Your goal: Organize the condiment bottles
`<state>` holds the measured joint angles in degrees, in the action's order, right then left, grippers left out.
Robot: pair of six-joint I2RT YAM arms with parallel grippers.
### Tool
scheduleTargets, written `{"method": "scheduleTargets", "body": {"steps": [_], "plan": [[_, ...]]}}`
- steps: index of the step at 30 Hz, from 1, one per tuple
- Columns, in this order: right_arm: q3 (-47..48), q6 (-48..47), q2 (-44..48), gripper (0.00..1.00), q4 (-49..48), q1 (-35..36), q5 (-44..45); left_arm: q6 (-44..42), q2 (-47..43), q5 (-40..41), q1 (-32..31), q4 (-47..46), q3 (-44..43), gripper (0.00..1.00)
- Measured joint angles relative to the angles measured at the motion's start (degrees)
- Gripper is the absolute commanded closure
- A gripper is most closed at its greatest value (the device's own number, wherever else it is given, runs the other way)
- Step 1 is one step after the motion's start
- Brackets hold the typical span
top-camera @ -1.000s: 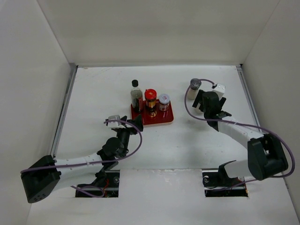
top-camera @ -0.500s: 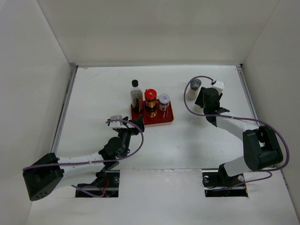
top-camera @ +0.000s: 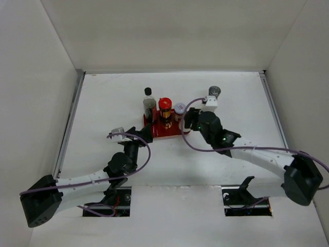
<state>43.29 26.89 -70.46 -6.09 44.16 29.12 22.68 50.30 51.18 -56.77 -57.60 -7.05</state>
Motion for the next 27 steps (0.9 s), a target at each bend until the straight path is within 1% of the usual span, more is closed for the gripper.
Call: {"method": "scheduleTargets", "body": {"steps": [4, 9, 12, 17, 18, 19, 21, 23, 27], "plan": [[7.2, 0.1, -11.9, 0.5, -4.1, 6.3, -1.2, 1.1, -6.0, 4.2, 3.4, 2.0, 2.7, 0.21], [16.0, -1.0, -24.6, 0.5, -8.4, 10.4, -2.7, 2.9, -14.9, 7.8, 6.8, 7.8, 3.8, 0.2], [19.1, -2.1, -29.2, 0.5, -9.4, 11.6, -2.6, 4.6, -16.9, 8.4, 8.3, 10.1, 3.8, 0.2], [19.5, -4.1, -32.0, 0.46, -9.5, 12.9, -0.5, 6.8, -15.6, 7.4, 9.5, 12.9, 4.0, 0.2], [19.5, -4.7, -32.3, 0.44, -9.5, 13.2, 0.2, 7.1, -15.3, 7.1, 9.6, 13.2, 4.0, 0.2], [19.5, -5.4, -32.5, 0.39, -9.4, 13.4, 0.8, 7.4, -14.9, 6.8, 9.6, 13.4, 4.0, 0.2], [19.6, -6.8, -32.8, 0.21, -9.4, 13.9, 2.1, 7.9, -14.4, 6.3, 9.9, 13.8, 4.0, 0.2], [19.8, -8.1, -33.2, 0.11, -9.8, 14.4, 2.9, 8.2, -14.1, 5.9, 9.9, 14.0, 4.0, 0.2], [20.0, -9.2, -32.9, 0.07, -11.3, 15.2, 3.6, 8.6, -14.2, 5.4, 10.3, 14.5, 4.0, 0.2]]}}
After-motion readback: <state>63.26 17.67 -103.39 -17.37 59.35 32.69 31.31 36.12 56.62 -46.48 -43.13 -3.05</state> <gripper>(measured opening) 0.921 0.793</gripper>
